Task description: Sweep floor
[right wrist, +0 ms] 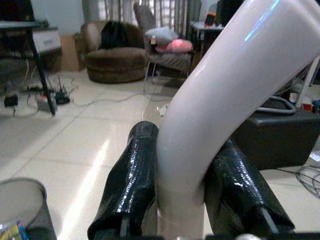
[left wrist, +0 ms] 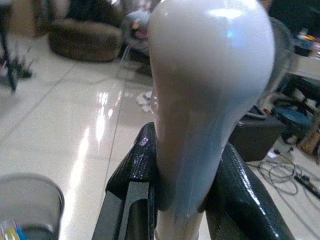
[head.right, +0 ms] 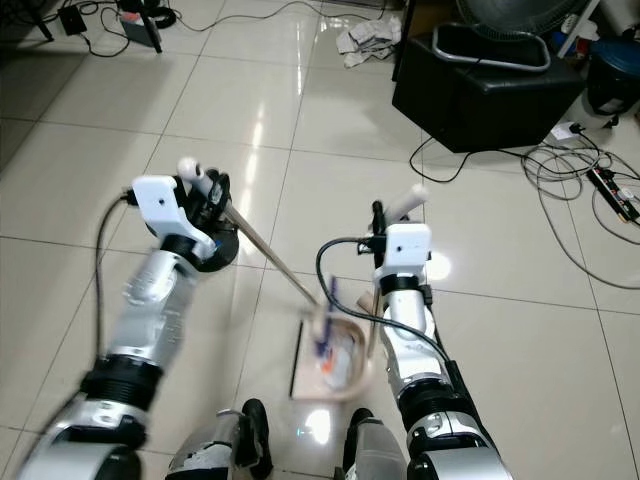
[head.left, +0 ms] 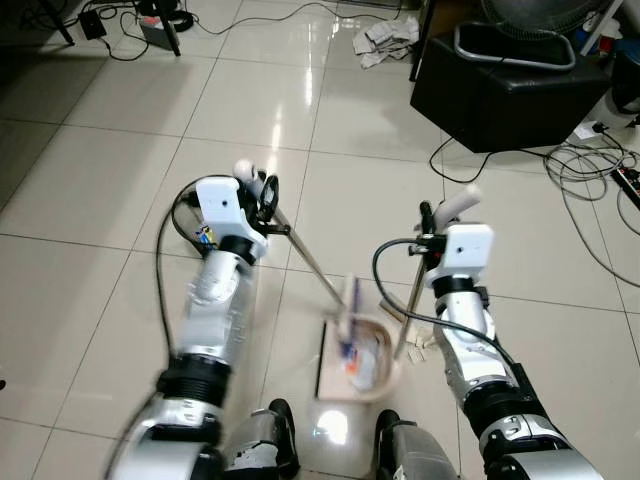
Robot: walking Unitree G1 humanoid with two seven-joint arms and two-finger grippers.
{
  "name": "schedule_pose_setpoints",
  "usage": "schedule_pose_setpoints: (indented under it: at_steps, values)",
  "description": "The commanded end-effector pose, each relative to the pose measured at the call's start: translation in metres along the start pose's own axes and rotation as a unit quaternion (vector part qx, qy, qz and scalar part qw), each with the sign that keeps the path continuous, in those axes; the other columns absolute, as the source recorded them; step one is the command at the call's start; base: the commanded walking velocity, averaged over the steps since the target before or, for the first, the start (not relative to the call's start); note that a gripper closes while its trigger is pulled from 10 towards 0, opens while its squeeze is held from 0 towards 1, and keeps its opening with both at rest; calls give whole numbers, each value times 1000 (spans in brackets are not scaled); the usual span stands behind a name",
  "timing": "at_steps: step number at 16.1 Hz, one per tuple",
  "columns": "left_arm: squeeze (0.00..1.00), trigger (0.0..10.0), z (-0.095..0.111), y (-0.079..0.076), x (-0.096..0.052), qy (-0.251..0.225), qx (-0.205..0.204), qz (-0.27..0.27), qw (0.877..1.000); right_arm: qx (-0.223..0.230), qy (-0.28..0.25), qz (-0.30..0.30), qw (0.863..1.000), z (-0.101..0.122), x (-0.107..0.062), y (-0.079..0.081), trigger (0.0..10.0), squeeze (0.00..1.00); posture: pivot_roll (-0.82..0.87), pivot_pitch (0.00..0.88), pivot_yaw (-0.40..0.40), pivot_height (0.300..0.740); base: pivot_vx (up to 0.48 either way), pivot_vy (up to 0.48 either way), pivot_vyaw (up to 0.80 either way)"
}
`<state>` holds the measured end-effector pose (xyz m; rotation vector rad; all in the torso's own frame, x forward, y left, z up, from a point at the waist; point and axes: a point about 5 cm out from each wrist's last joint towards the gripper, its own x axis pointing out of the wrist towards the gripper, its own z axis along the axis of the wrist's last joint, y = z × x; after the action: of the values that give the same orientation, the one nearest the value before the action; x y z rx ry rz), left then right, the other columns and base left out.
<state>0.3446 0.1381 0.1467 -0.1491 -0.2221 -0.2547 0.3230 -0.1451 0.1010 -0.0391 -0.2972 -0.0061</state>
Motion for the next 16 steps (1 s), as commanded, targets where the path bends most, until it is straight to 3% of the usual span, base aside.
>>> schedule_pose_setpoints:
  at_steps: [1, 2, 4, 7, 9, 12, 15, 16]
  values:
    - [0, 10000, 17, 3, 4, -31, 22, -19, 999, 3, -24, -12, 1000, 6, 1, -9, 10000, 0, 31, 197, 56, 740, 0, 0, 0]
    - [0, 10000, 26, 10, 4, -39, 39, -30, 998, 8, -25, -17, 1000, 7, 0, -12, 10000, 0, 33, 190, 58, 740, 0, 0, 0]
    - [0, 10000, 44, 38, 4, -48, 68, -26, 996, 17, -21, -26, 999, 5, -1, -19, 10000, 0, 38, 172, 69, 740, 0, 0, 0]
    - [0, 10000, 45, 63, -3, -29, 105, -16, 994, 25, -23, -36, 999, 6, -4, -24, 10000, 0, 39, 155, 76, 740, 0, 0, 0]
    - [0, 10000, 34, 69, -14, -1, 122, -25, 992, 31, -36, -40, 998, 12, -3, -31, 10000, 0, 23, 137, 79, 740, 0, 0, 0]
    - [0, 10000, 7, 84, -42, 43, 139, 44, 988, 57, -53, -33, 996, 35, -1, -43, 10000, 0, -13, 112, 75, 740, 0, 0, 0]
    - [0, 10000, -13, 88, -68, 73, 141, 97, 983, 80, -88, -22, 993, 73, 3, -54, 10000, 0, -26, 96, 59, 740, 0, 0, 0]
    - [0, 10000, -19, 83, -79, 83, 142, 108, 980, 91, -110, -15, 990, 100, 11, -58, 10000, 0, -35, 88, 61, 740, 0, 0, 0]
